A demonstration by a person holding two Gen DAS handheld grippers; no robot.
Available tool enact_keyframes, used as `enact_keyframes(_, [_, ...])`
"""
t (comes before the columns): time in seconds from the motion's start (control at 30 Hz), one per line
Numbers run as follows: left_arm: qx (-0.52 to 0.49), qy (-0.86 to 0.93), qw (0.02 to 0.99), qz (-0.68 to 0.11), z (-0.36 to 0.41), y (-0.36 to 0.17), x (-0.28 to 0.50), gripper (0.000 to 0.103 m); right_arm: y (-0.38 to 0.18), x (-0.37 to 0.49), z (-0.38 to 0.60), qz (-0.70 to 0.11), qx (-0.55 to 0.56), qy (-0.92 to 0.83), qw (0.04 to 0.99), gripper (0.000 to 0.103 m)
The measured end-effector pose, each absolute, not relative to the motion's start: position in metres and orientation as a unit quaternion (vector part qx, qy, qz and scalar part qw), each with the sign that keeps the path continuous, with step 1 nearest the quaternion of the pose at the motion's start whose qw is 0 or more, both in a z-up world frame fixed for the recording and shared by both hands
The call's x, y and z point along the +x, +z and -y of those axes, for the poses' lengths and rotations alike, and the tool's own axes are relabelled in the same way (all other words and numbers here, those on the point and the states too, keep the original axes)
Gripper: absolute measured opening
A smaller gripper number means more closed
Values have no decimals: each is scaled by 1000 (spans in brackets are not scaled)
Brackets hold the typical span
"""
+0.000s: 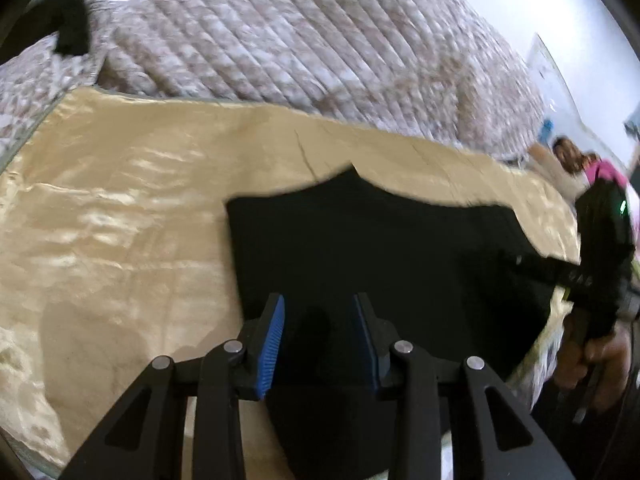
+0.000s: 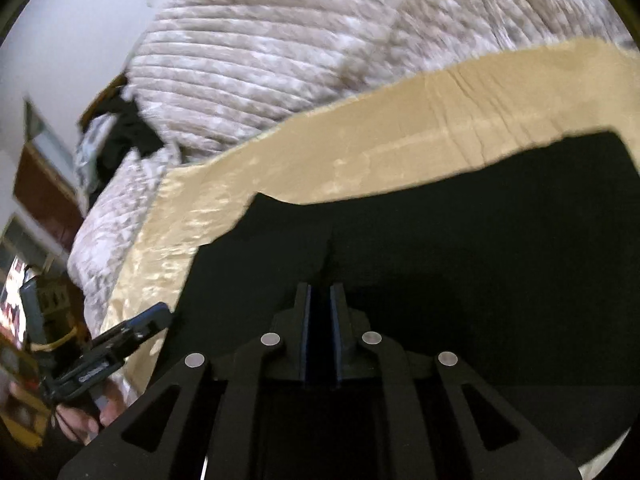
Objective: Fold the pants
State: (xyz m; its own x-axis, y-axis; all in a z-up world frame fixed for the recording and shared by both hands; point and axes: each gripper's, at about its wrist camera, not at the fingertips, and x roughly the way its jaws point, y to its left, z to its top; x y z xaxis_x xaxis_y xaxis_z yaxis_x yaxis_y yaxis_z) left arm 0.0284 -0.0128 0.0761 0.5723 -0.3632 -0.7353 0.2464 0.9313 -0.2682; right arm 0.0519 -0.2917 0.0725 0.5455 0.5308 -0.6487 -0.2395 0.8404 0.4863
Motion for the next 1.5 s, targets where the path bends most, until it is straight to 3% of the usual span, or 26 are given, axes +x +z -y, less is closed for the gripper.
enact_keyframes(0.17, [8,-163,894,-417,32,69,12,37,57,25,261,-454,69,276,844,13])
enact_keyframes(0.4, [-6,-157,894,-420,27,70,3,37,61,4,248,-428,-19,253,867,14])
enact_keyframes(0.47, [7,-154,898,-412,29,67,-4,37,58,-4,248,-424,-35,243,872,19])
enact_keyframes(0.87, [-8,-115,897,-427,34,72,15,37,78,-9,250,-381,-3,236,894,20])
enact_keyframes(1.03, [3,-105,897,-430,40,68,23,41,59,3,233,-414,-28,227,881,20])
enact_keyframes(1.5, [-2,-95,898,-431,38,69,32,45,60,13,230,-408,-12,212,888,20])
